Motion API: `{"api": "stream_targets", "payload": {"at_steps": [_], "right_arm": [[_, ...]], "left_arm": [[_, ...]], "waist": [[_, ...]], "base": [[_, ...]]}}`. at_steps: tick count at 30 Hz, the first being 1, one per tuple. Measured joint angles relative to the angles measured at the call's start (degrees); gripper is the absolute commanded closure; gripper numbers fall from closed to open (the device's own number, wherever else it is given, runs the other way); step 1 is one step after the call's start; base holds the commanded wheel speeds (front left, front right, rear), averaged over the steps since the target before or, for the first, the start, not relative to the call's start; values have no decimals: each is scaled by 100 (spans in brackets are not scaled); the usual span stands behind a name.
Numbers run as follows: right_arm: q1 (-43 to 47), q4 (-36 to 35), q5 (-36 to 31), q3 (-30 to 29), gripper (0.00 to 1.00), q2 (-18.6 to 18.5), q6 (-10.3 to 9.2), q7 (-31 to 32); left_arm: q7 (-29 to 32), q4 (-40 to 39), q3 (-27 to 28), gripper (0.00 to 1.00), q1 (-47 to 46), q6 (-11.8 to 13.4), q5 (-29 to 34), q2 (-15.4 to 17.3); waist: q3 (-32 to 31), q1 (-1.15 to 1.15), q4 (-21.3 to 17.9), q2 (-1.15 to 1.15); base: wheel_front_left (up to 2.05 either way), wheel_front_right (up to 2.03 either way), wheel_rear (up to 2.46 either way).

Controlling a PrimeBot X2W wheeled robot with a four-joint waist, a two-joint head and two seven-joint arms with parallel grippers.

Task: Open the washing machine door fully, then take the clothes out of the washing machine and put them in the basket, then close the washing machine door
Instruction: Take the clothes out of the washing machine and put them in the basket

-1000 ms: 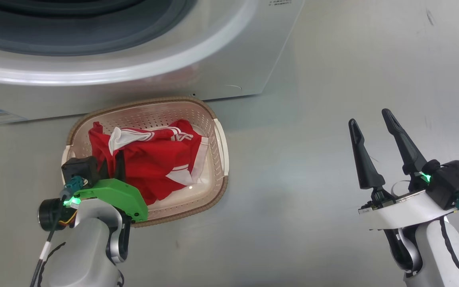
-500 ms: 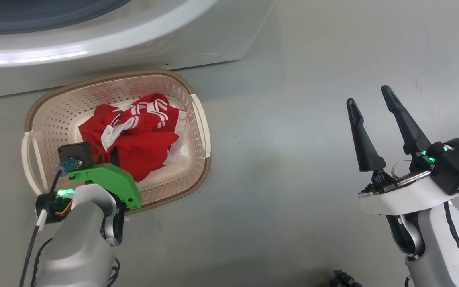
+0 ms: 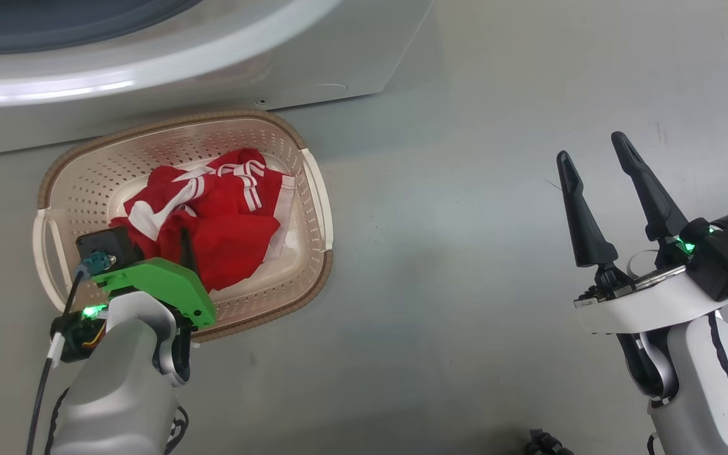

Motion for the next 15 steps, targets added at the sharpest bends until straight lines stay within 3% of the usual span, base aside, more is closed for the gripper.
{"api": "stream_targets", "payload": {"at_steps": [15], "right_arm": [[8,363,-1,-44,0,-21,0,-44]], "left_arm": [[-546,-4,-288,0,29,0,-34,-4]], "waist": [[-537,0,235,0]], "base": [[0,0,0]]}}
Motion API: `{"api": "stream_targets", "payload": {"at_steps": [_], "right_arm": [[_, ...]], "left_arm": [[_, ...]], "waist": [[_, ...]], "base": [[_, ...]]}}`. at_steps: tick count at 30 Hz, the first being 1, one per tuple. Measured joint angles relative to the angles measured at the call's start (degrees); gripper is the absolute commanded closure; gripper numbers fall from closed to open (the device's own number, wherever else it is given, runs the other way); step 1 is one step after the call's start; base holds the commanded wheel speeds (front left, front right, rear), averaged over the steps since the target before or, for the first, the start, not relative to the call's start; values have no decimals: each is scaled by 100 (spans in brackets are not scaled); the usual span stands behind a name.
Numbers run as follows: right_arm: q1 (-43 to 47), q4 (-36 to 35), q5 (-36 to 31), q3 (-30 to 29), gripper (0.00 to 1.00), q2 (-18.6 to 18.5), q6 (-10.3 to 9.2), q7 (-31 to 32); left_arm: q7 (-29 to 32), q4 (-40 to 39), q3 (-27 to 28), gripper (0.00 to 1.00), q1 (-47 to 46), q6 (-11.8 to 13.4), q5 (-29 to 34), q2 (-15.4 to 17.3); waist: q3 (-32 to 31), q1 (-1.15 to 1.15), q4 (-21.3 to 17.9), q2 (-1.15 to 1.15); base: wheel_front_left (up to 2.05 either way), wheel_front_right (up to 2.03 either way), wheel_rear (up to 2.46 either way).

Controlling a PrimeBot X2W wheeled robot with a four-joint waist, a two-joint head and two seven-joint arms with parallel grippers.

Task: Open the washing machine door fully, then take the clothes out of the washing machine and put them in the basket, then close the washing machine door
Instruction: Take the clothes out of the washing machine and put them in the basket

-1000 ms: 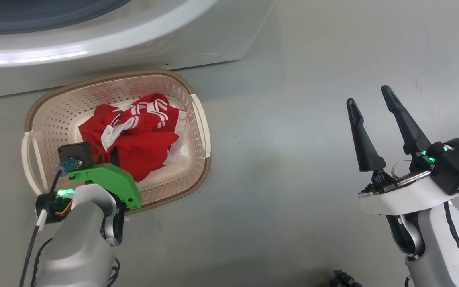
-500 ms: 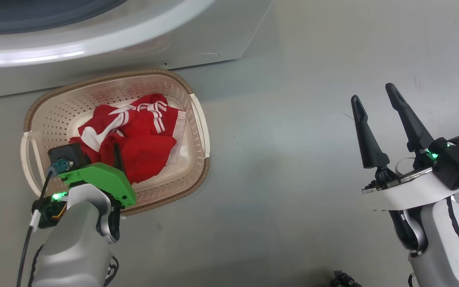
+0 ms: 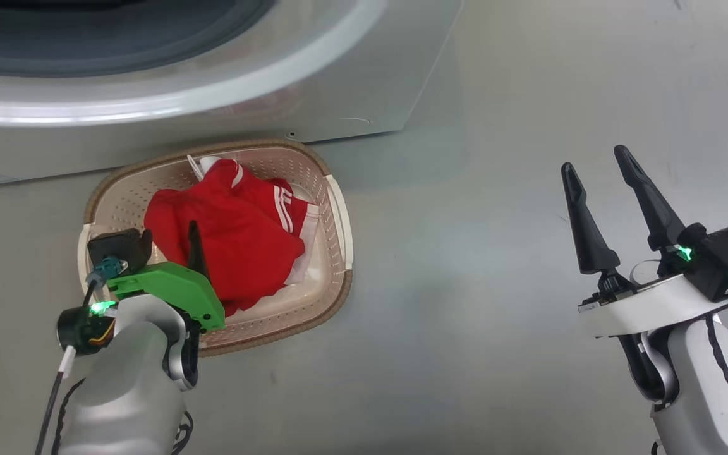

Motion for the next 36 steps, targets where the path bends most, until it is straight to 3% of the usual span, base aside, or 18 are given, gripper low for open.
{"api": "stream_targets", "payload": {"at_steps": [4,10,23,36], "right_arm": [[73,110,-9,-96,0,-25,-2,-1],[255,215,-10,-208,0,-31,-20,-1],[646,308,-77,-337,0,-7,-210,-1],[972,397,-141,-164,0,190,-271,-1]], "left_arm": [[0,-274,-74,0,152,0,129,-7],[0,-1241,319,0,222,0,520,-12],[0,-2824,743,0,1065,0,1424,-11],[0,-3669,760,0,2090,0,1871,-5]], "waist": [[-252,0,120,0],[-592,0,295,0],[-1425,0,616,0],[-2202,0,747,0]], "base": [[0,0,0],[0,0,0],[0,0,0],[0,0,0]]}}
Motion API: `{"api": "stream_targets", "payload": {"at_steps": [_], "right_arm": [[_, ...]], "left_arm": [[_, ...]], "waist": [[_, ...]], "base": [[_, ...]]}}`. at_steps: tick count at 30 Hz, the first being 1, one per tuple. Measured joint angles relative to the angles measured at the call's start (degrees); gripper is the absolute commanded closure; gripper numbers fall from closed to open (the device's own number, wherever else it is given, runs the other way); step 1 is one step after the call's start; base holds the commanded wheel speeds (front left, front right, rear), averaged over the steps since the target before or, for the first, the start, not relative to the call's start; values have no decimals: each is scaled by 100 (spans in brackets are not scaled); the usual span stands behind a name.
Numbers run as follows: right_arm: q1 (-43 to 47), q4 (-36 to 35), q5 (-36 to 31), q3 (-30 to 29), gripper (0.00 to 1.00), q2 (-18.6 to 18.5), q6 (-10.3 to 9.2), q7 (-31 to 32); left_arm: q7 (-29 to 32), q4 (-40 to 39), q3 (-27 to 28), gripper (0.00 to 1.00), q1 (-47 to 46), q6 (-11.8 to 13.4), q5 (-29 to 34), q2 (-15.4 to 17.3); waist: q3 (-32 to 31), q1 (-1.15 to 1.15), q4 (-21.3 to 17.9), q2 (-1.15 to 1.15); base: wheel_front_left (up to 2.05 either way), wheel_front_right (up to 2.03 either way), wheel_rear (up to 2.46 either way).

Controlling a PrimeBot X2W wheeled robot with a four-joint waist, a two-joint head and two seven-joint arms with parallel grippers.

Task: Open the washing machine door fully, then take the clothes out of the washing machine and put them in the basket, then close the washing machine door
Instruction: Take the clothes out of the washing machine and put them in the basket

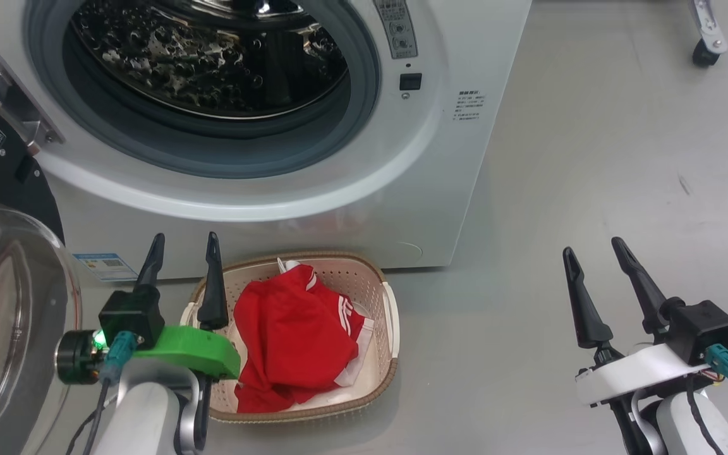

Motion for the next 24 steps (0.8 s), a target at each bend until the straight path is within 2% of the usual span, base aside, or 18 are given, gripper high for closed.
{"api": "stream_targets", "payload": {"at_steps": [14,19,24], "right_arm": [[454,98,-9,26,0,136,-200,0],[560,75,-10,10,0,146,-294,0],[612,46,-9,10,0,158,-308,0]], "left_arm": [[0,-314,-76,0,924,0,166,21],[0,-408,-88,0,1089,0,311,36],[0,-474,-45,0,1217,0,364,37]], "waist": [[-623,0,-131,0],[-730,0,-217,0],[-764,0,-248,0]], "base": [[0,0,0],[0,0,0],[0,0,0]]}}
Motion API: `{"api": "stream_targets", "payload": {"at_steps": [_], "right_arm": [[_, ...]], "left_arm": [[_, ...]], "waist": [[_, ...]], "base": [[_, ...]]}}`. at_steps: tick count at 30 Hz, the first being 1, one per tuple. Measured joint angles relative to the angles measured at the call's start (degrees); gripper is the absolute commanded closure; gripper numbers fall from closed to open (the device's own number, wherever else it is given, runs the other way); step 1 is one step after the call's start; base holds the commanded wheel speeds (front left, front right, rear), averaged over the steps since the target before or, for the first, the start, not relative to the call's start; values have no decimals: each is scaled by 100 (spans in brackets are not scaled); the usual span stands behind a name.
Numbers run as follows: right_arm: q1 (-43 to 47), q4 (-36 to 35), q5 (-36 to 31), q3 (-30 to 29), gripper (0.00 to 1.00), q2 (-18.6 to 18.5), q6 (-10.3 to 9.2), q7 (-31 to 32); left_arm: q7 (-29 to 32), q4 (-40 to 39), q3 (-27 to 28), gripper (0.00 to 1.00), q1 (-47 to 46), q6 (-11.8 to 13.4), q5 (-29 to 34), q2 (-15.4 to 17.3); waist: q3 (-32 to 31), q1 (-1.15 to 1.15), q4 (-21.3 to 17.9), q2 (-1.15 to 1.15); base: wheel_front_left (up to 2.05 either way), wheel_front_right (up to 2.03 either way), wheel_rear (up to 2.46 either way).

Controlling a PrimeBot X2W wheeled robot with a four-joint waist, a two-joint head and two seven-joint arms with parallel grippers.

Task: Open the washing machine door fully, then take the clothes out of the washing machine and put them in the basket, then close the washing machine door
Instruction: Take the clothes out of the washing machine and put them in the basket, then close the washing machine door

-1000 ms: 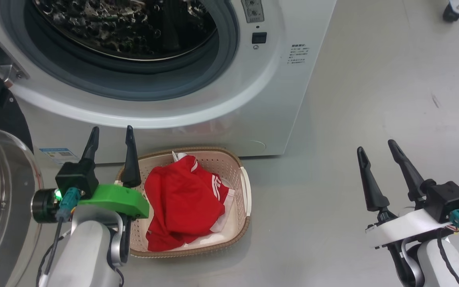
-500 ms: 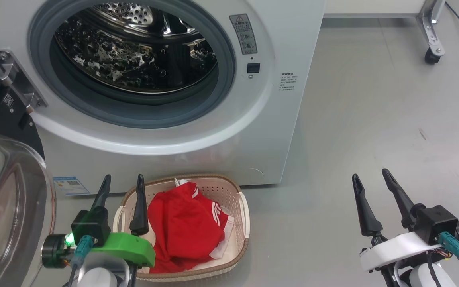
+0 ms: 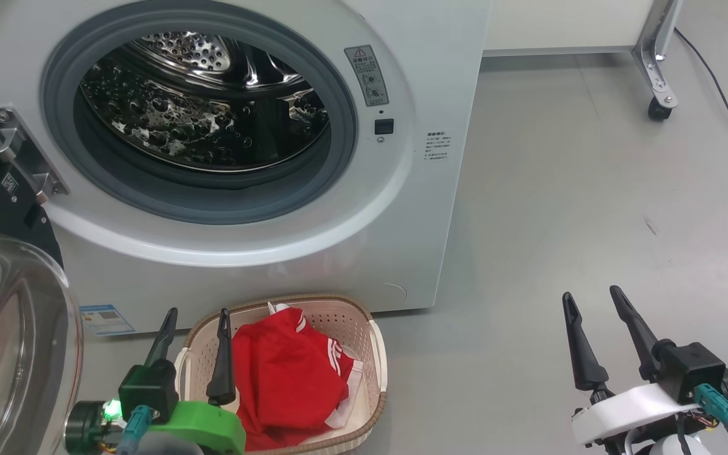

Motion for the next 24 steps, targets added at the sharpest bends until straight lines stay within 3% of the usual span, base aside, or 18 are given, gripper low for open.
{"api": "stream_targets", "payload": {"at_steps": [24], "right_arm": [[81,-69,-1,-5,0,20,-94,2]], "left_arm": [[60,-355,77,0,268,0,158,13]], "waist": [[-68,0,-74,0]], "base": [[0,0,0]]}}
